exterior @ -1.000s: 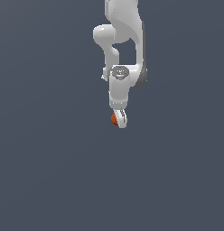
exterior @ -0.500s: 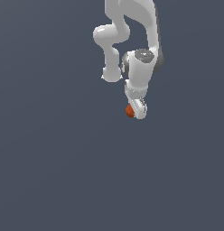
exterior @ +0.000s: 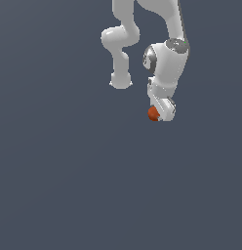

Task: Pick up the object and move it to a goal position.

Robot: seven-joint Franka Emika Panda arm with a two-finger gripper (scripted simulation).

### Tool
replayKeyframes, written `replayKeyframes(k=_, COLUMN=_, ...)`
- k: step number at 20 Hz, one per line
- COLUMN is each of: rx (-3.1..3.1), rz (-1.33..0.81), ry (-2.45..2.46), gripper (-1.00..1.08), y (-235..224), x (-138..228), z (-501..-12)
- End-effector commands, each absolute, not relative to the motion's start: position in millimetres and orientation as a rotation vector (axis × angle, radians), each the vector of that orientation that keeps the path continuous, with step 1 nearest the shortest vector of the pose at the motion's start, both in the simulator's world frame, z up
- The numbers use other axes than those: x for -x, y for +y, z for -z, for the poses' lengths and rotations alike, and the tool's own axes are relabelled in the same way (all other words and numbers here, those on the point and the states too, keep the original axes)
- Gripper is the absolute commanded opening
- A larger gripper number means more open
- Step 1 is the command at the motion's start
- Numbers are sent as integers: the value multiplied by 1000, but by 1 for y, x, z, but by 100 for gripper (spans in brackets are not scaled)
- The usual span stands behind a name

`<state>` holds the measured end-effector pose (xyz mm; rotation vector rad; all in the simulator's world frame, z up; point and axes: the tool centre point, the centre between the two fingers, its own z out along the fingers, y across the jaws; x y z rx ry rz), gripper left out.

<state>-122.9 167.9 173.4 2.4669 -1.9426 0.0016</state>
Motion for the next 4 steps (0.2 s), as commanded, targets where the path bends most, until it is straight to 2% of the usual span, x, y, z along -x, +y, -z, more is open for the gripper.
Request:
replayKeyframes(k=1, rx=-2467, rz=-2, ry=-1945, gripper=-100, y=175, x=123, z=-179)
replayKeyframes(k=4, rx=-2467, rz=-1, ry=-1945, gripper=-100, y=178, x=123, z=-181)
